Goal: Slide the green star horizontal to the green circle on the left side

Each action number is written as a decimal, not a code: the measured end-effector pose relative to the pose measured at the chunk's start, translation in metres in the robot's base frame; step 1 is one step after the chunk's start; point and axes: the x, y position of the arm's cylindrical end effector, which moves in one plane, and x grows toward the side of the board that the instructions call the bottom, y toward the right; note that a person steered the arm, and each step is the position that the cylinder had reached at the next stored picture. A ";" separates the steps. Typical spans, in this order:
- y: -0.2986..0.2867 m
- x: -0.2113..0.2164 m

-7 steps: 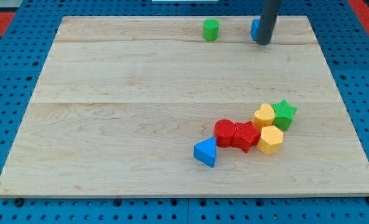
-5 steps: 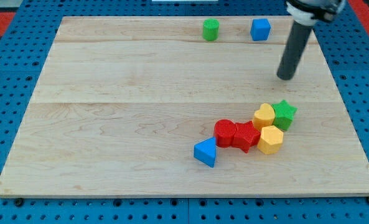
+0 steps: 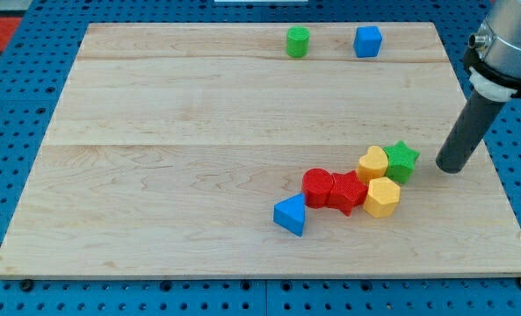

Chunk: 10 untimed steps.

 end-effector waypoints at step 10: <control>-0.356 -0.135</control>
